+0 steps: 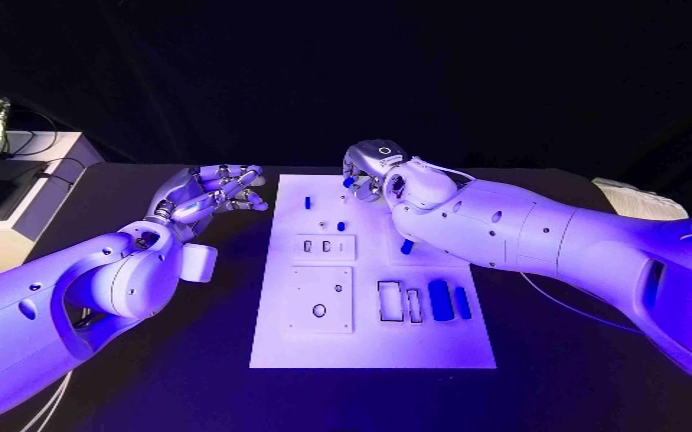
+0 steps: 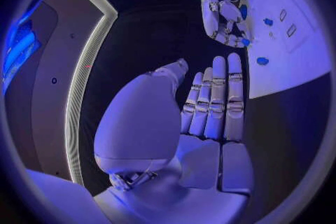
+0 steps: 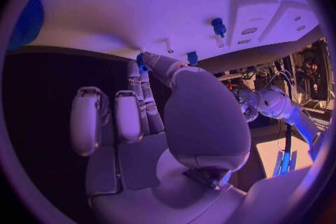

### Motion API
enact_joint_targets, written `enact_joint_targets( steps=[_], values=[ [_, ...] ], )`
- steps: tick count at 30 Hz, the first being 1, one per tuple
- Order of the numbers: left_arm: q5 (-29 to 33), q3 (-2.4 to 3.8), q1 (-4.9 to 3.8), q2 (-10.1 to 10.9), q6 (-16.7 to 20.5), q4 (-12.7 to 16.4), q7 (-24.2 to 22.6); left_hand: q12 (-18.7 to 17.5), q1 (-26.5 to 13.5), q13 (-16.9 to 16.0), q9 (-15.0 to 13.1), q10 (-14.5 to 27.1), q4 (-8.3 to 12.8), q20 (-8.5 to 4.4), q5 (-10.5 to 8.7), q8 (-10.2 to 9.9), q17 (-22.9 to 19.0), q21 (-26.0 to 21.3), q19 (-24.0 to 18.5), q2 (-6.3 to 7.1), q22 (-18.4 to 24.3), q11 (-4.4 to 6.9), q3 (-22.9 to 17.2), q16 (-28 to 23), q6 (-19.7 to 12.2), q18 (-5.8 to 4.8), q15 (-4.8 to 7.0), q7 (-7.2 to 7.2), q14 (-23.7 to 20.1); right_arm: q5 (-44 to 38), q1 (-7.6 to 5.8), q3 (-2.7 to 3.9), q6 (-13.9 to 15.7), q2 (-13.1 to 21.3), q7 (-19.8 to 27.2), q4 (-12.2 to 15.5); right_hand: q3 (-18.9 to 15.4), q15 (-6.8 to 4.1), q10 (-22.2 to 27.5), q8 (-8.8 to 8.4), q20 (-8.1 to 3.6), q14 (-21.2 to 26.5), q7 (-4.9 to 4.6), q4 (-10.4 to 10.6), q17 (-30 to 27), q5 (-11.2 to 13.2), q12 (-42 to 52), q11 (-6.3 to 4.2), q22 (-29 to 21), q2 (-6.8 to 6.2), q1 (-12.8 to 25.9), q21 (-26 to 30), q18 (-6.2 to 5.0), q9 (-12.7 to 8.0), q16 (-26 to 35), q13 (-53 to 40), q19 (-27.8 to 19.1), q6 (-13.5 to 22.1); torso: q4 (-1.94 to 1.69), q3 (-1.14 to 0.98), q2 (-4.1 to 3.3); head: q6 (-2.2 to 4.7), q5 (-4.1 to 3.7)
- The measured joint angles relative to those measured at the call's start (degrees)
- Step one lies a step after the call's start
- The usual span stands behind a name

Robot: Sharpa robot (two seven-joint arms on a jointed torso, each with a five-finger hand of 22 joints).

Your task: Assemble the parts on the task board

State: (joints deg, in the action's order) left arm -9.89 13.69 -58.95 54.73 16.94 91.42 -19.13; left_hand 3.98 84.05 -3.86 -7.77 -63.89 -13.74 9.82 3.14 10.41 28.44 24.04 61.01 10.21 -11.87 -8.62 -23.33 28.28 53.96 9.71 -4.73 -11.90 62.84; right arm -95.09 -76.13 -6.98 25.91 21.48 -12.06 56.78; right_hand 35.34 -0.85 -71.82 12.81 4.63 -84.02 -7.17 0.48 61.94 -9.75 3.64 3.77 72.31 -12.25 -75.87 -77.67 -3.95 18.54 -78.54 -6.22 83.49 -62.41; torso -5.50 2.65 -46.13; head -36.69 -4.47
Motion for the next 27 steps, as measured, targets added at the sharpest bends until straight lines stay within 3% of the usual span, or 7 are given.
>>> enact_joint_targets(
  steps=[6,7,10,12,14,17,27],
  values=[
    [0.0,0.00,0.00,0.0,0.0,-0.1,0.1,0.0,0.0,0.0,0.0,0.0,0.0,0.00,0.00,0.0,0.0,0.0,0.0,0.00,0.0,0.00,0.0,0.0,0.0,0.00,0.00,0.00,0.0,0.0,0.00,0.01,-0.2,-0.1,0.0,-0.1,0.3,0.06,2.3,-0.33,0.39,0.0,-0.72,0.3,-0.8,0.6,0.0,0.65,-0.6,-1.23,1.3,0.4,0.00,0.6,0.0,0.4,-0.4,1.5,0.03,0.00,-0.03,-0.01,-0.01],
    [0.0,0.01,0.00,0.0,0.0,-0.1,0.1,0.0,0.0,0.0,0.0,0.0,0.0,0.00,0.00,0.0,0.0,0.0,0.0,0.00,0.0,0.00,0.0,0.0,0.0,0.00,0.00,0.00,0.0,0.0,0.00,0.01,-0.3,-0.1,0.0,-0.2,0.1,0.66,3.8,-1.40,0.92,0.0,-1.23,0.7,-1.6,1.8,0.1,1.04,-1.8,-1.95,2.0,1.4,0.00,0.5,0.3,0.7,-0.9,3.3,0.04,-0.01,-0.03,0.01,-0.03],
    [0.0,0.01,0.00,0.0,0.0,-0.1,0.1,0.0,0.0,0.0,0.0,0.0,0.0,0.00,0.00,0.0,0.0,0.0,0.0,0.00,0.0,0.00,0.0,0.0,0.0,0.00,0.00,0.00,0.0,0.0,0.06,-0.05,-0.7,-0.2,-0.1,-0.4,-1.1,1.12,7.1,-3.39,1.47,0.3,-1.82,1.3,-3.9,3.5,0.0,1.72,-5.9,-2.89,2.1,4.7,0.00,-0.4,1.4,1.3,-2.7,6.2,0.06,-0.01,-0.04,0.04,-0.03],
    [0.0,0.01,0.00,0.0,0.0,-0.1,0.1,0.0,0.0,0.0,0.0,0.0,0.0,0.00,0.00,0.0,0.0,0.0,0.0,0.00,0.0,0.00,0.0,0.0,0.0,0.00,0.00,0.00,0.0,0.0,0.11,-0.07,-1.1,-0.2,-0.2,-0.6,-3.7,1.16,8.8,-4.71,1.74,0.3,-1.93,1.7,-5.0,4.0,0.0,1.85,-7.7,-3.16,1.8,6.3,-0.90,-0.9,1.8,1.5,-3.4,8.1,0.05,-0.01,-0.06,0.06,-0.03],
    [0.0,0.01,0.00,0.0,0.0,-0.1,0.2,0.0,0.0,0.0,0.0,0.0,0.0,0.21,0.00,0.0,0.1,0.0,-0.2,0.00,-0.1,0.00,0.0,0.0,0.0,0.00,0.00,0.00,0.0,0.0,0.11,-0.07,-1.4,-0.2,-0.3,-0.8,-7.6,1.16,10.1,-5.86,1.72,0.3,-1.62,2.2,-5.8,4.0,0.0,1.82,-9.4,-2.68,0.8,7.9,-0.89,-1.3,1.9,1.6,-3.8,9.9,0.05,-0.02,-0.08,0.08,-0.03],
    [0.0,0.01,0.00,0.0,0.0,-0.1,0.2,0.0,0.0,0.0,0.0,0.0,0.0,0.21,0.00,0.0,0.1,0.0,-0.2,0.00,-0.1,0.00,0.0,0.0,0.0,0.00,0.00,0.00,0.0,0.0,0.11,-0.07,-1.9,-0.2,-0.4,-0.8,-12.2,1.16,10.7,-6.18,1.64,0.3,-1.54,3.3,-6.4,4.0,0.0,1.84,-10.6,-1.44,-1.1,9.2,-0.89,-1.6,2.1,1.7,-3.9,10.1,0.05,-0.02,-0.09,0.09,-0.03],
    [-0.1,0.01,0.00,0.1,0.0,-0.3,0.3,0.0,0.0,0.0,0.0,0.0,0.0,0.21,0.00,0.0,0.1,0.0,-0.2,0.00,-0.1,0.00,0.0,0.0,0.0,0.00,0.21,0.00,-0.2,0.1,0.08,-0.07,-1.6,2.5,-0.6,1.2,-14.2,1.15,10.8,-6.18,1.64,0.3,-1.39,4.6,-7.3,3.1,0.4,2.03,-10.9,-0.60,-2.2,9.8,-0.89,-1.6,2.3,1.7,-3.9,10.0,0.09,-0.07,-0.09,0.15,0.03]
  ],
)
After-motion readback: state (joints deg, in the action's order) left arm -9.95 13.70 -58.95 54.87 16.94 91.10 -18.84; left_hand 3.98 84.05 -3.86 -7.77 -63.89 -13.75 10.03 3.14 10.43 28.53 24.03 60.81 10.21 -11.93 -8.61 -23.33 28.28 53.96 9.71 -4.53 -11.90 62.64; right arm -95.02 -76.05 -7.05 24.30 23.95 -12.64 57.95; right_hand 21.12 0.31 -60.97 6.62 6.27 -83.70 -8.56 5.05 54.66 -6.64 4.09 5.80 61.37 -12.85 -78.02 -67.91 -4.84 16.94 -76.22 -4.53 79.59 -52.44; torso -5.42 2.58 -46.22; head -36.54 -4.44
